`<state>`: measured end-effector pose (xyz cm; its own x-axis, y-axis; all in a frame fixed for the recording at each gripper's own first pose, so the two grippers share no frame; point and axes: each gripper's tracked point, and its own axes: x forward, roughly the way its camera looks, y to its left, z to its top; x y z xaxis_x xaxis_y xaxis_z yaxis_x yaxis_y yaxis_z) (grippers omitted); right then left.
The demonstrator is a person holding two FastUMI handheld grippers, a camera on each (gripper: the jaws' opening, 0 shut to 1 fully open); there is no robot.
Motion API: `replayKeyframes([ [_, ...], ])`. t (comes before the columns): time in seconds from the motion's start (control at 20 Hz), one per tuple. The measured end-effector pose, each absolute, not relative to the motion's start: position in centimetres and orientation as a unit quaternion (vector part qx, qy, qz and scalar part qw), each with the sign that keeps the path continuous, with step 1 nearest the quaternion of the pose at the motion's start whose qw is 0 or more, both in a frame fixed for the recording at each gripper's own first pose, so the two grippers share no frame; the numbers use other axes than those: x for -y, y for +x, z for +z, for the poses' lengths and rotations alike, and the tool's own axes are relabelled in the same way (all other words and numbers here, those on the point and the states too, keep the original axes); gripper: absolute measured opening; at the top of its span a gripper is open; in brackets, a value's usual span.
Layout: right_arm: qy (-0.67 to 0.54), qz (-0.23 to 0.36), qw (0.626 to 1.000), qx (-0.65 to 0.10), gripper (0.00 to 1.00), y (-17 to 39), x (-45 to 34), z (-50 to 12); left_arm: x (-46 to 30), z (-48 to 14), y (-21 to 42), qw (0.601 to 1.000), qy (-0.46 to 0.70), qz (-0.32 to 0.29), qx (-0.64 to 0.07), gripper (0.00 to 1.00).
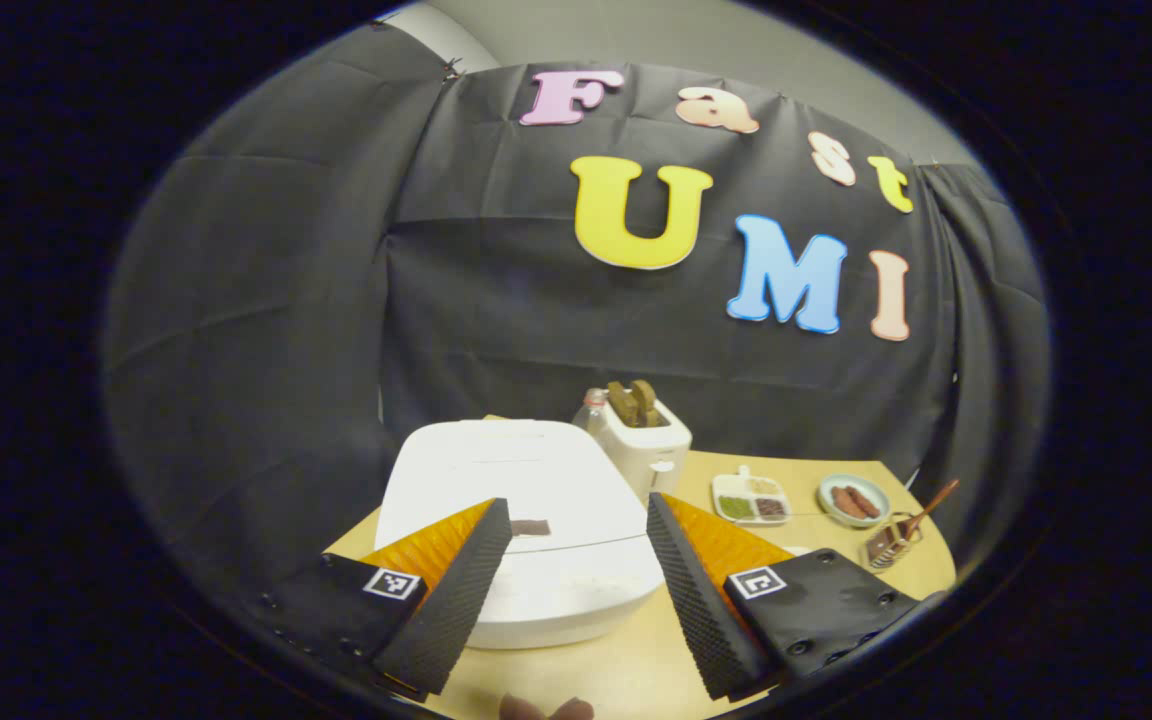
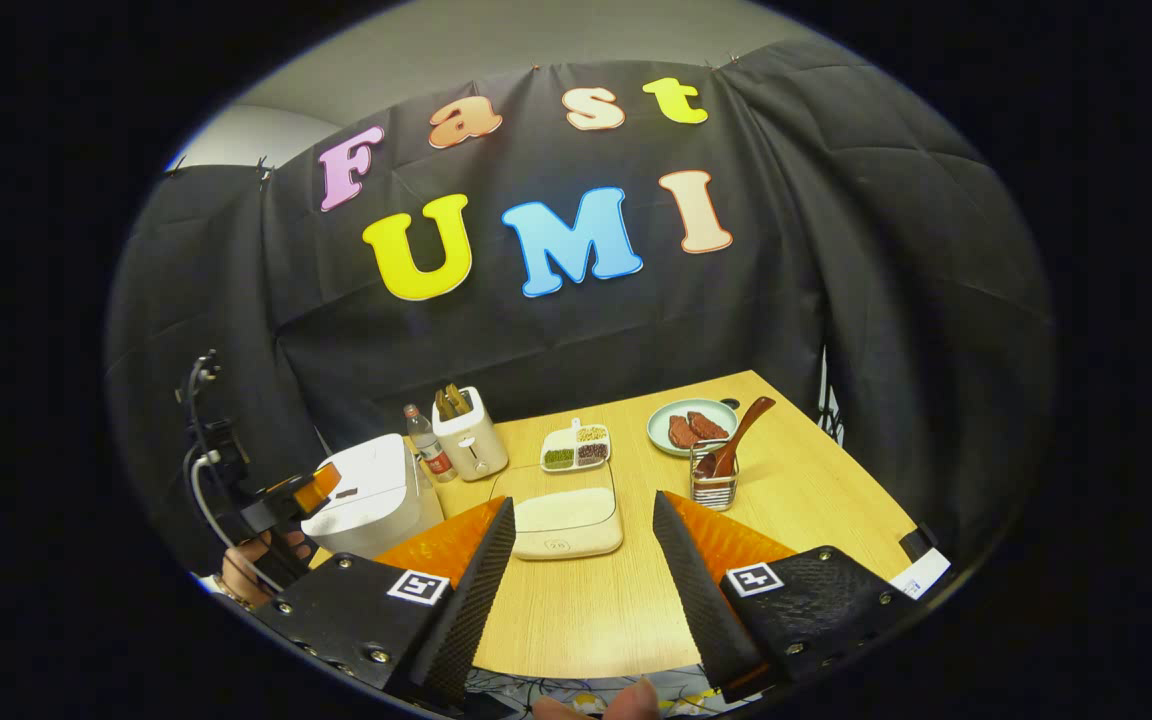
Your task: Close the left gripper, press the button to open the rice cooker; take a wooden spoon from the chopstick holder with the right hand, scoop a spoonful of rice and pour it into the rice cooker, then put the wooden spoon back into the chopstick holder.
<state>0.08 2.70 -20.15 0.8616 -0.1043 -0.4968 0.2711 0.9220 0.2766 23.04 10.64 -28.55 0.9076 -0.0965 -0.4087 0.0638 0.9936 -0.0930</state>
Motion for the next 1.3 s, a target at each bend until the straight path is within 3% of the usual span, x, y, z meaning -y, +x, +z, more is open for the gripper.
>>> replayKeyframes([
  [0.35,0.142,-0.091,0.973,-0.159,0.86,-1.6,6.0,-13.5,1.2,-15.0,12.4,0.978,-0.081,-0.109,-0.16,0.97],
  [0.75,0.098,-0.075,0.988,-0.096,0.85,-3.6,10.4,-8.4,10.2,-6.2,2.7,0.984,-0.052,-0.13,-0.11,0.94],
  [0.9,0.089,-0.083,0.991,-0.062,0.85,-3.9,10.9,-5.8,10.6,-5.1,2.4,0.983,-0.047,-0.139,-0.106,0.94],
  [1.3,0.077,-0.07,0.993,-0.06,0.85,-3.1,7.6,-4.8,8.9,-3.7,3.7,0.982,-0.074,-0.137,-0.106,0.94],
])
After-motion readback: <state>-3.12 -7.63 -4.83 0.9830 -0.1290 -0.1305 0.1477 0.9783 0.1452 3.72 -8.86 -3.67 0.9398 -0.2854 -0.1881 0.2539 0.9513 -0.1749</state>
